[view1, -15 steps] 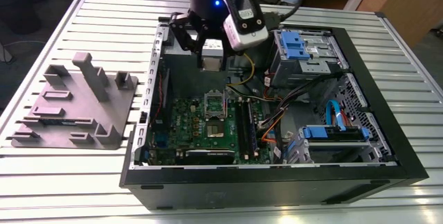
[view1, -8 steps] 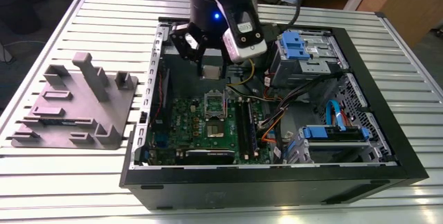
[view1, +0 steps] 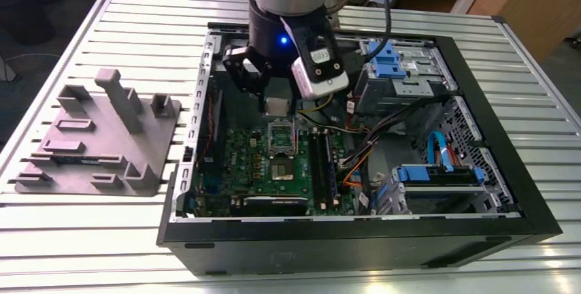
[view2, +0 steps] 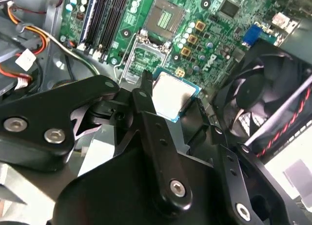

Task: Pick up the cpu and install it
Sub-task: 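Pick up the cpu and move it towards the insertion slot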

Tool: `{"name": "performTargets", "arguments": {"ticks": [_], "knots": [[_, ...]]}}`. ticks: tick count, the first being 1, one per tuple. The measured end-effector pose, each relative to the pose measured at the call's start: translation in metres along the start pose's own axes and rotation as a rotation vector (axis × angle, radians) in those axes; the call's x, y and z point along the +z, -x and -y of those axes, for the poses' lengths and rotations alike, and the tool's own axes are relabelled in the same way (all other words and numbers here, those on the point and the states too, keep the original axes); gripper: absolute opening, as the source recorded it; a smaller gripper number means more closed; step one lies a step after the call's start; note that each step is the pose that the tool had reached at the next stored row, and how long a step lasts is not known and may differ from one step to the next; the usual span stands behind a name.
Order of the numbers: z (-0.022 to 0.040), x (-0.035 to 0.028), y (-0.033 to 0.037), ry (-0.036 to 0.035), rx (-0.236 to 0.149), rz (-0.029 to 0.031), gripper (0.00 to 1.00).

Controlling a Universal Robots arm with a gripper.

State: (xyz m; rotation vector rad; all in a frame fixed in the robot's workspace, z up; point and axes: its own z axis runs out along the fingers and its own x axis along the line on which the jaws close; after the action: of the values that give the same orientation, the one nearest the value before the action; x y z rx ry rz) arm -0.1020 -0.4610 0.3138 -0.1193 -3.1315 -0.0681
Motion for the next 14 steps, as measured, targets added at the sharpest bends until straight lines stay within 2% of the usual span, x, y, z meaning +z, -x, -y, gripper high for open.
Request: {"name": "performTargets", "arguments": {"ticks": [7,14], "knots": [[0.0047,0.0075,0.0044,-0.0010,0.000,-0.0004,0.47],[0.0061,0.0126,0.0111,-0.0024,0.000,-0.0003,0.47]]}}
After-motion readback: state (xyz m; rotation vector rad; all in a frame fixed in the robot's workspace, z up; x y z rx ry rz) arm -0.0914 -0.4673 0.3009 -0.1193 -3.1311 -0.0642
